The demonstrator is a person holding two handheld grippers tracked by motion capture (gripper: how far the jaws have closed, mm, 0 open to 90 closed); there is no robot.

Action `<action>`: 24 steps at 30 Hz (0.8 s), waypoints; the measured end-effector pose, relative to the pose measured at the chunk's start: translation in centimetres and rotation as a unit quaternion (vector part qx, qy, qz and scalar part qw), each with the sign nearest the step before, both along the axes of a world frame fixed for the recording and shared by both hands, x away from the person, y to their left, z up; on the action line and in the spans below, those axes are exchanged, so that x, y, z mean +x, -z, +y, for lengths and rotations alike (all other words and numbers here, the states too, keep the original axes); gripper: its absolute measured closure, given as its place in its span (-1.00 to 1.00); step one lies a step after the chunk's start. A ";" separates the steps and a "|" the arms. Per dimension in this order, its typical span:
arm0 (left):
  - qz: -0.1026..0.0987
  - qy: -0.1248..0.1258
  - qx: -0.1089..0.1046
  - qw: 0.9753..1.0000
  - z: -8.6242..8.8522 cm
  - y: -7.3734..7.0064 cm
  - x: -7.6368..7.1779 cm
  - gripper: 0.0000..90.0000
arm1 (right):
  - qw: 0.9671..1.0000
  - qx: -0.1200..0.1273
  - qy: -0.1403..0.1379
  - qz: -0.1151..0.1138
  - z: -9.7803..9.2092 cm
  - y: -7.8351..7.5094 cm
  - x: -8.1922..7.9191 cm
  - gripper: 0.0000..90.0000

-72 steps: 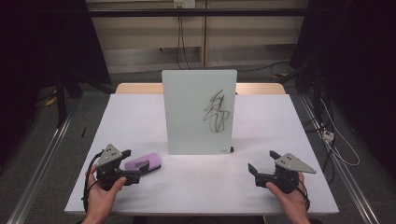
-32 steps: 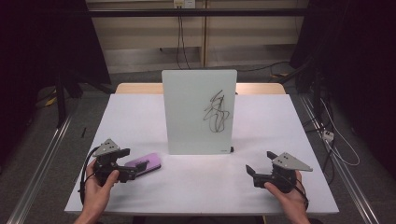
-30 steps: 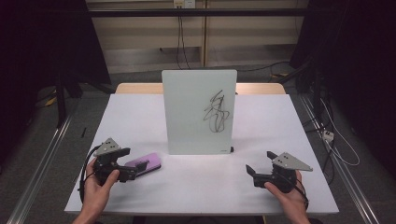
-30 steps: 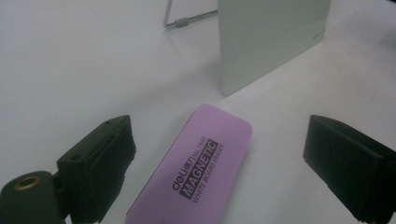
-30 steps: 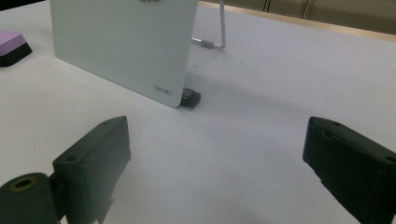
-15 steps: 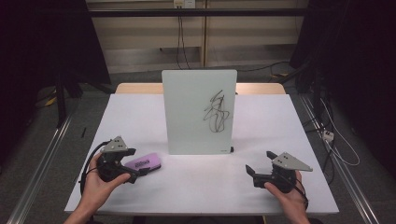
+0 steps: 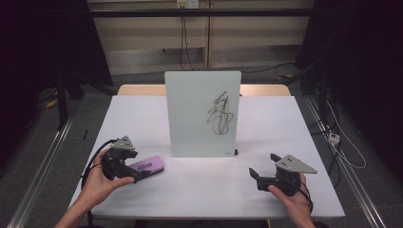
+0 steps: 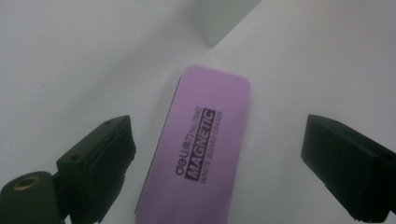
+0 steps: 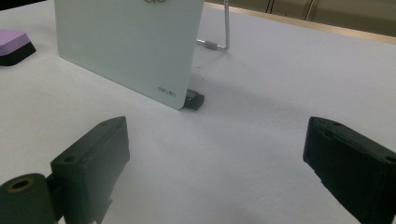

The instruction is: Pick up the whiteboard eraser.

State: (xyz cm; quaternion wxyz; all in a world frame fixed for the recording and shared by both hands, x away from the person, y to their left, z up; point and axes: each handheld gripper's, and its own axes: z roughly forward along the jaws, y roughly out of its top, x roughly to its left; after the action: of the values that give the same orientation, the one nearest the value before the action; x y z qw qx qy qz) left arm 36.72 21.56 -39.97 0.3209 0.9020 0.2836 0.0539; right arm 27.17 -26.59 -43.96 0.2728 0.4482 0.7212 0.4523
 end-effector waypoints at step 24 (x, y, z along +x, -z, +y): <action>0.019 0.064 0.098 0.993 -1.7 1.9 2.1 -0.42 | 1.000 -0.007 -0.006 0.007 0.2 0.1 0.1 -0.84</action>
State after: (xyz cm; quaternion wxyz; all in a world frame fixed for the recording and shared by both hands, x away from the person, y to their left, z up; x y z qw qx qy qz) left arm 38.79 19.88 -41.87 0.2283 0.9462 0.2250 0.0436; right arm 27.26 -26.35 -44.06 0.2683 0.4447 0.7291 0.4458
